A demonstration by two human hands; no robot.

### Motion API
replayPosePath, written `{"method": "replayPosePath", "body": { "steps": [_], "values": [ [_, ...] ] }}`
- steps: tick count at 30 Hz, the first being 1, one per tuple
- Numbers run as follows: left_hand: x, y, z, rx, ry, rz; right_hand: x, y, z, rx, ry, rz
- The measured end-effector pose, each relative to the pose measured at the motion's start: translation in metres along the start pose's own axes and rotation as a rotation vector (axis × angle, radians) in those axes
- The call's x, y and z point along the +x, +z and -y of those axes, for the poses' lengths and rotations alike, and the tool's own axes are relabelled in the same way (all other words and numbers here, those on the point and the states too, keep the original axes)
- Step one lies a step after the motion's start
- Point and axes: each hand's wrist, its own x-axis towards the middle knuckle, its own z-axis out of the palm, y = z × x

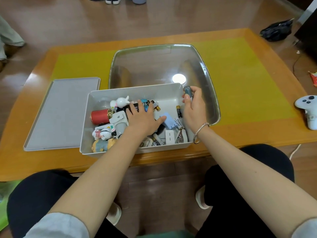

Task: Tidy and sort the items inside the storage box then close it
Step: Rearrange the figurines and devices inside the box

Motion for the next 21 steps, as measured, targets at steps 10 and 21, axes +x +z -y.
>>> {"method": "replayPosePath", "body": {
  "steps": [10, 21],
  "values": [
    [0.011, 0.002, -0.044, 0.016, 0.522, 0.039, 0.014, -0.021, -0.003, 0.118, 0.015, 0.11],
    [0.007, -0.001, -0.031, 0.067, 0.506, 0.087, 0.009, -0.016, -0.004, -0.115, -0.073, 0.12]
  ]
}}
